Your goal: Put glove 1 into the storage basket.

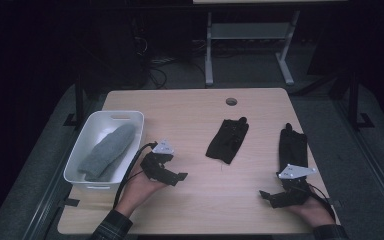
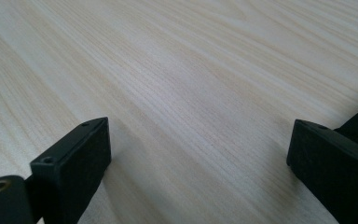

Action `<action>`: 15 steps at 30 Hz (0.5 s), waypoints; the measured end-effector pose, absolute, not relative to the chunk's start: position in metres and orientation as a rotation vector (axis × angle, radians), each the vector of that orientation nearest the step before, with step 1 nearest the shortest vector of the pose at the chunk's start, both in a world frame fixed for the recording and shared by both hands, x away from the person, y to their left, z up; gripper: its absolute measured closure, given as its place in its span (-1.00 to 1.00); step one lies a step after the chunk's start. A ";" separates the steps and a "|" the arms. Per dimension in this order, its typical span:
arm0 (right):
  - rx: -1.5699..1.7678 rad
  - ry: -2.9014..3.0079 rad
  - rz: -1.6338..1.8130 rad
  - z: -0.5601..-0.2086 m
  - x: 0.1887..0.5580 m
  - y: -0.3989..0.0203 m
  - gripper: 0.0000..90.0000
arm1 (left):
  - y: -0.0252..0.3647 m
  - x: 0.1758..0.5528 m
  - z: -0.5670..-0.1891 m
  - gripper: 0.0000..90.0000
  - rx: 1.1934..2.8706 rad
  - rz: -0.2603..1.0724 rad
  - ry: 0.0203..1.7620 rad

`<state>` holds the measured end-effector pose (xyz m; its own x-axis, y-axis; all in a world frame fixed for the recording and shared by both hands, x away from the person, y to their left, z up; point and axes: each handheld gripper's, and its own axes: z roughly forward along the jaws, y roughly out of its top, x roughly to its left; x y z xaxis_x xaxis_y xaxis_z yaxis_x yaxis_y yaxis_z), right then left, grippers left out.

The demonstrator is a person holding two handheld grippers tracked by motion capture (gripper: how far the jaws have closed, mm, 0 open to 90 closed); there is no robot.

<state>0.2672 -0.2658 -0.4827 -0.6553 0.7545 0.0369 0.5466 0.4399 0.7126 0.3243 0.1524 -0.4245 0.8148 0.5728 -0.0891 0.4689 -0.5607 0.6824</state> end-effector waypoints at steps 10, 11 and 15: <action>1.119 2.410 1.028 -0.483 0.267 -0.266 -0.87 | 0.158 0.318 -0.454 -0.72 2.291 0.189 0.802; 1.126 2.415 1.023 -0.482 0.267 -0.265 -0.86 | 0.158 0.318 -0.454 -0.72 2.291 0.189 0.802; 1.131 2.436 0.990 -0.479 0.269 -0.265 -0.81 | 0.162 0.314 -0.462 -0.72 2.305 0.176 0.808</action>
